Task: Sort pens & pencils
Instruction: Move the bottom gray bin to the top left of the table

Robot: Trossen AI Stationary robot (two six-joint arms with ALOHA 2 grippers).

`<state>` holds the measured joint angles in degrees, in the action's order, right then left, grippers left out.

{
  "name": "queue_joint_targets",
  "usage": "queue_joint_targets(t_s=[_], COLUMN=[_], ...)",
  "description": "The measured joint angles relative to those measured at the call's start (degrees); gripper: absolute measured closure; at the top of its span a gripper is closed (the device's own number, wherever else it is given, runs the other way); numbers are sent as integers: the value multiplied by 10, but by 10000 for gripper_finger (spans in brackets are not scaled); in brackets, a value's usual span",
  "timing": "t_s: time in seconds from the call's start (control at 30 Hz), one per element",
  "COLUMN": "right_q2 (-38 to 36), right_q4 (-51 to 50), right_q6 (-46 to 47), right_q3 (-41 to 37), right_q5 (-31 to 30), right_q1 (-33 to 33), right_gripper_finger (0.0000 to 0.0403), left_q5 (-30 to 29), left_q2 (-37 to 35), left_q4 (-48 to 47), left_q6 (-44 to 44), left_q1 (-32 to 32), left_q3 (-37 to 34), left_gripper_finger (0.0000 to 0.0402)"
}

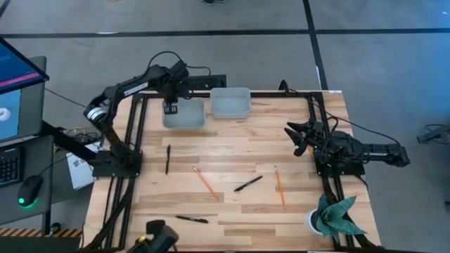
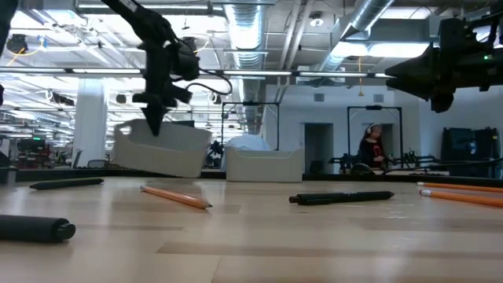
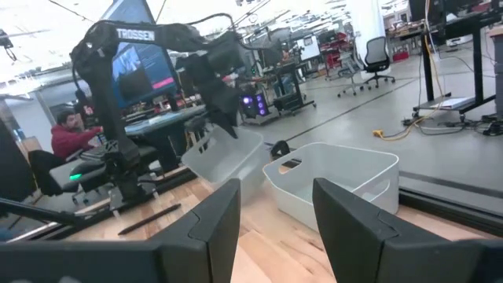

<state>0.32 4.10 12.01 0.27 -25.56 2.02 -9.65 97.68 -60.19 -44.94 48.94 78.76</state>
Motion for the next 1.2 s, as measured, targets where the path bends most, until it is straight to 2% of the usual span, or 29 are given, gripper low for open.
queue_joint_targets(t_s=[0.27, 0.4, 0.6, 0.87, 1.07, 1.2], right_q2=[0, 0, 0, 0, 0, 0], right_q4=[0, 0, 0, 0, 0, 0], right_q6=[1, 7, 15, 15, 15, 15], right_q3=[0, 0, 0, 0, 0, 0], right_q5=[0, 0, 0, 0, 0, 0], right_q1=[0, 0, 0, 0, 0, 0], right_gripper_finger=[221, 221, 221, 221, 221, 221], left_q5=[1, -17, -13, -24, 17, 18], left_q2=[105, 140, 160, 168, 169, 182], left_q4=[-20, -33, -24, 30, 44, 33], left_q6=[-26, -39, -45, -97, -105, -95], left_q1=[10, 24, 51, 62, 60, 57], left_q3=[111, 144, 152, 149, 149, 149], left_gripper_finger=[401, 401, 401, 401, 401, 401])
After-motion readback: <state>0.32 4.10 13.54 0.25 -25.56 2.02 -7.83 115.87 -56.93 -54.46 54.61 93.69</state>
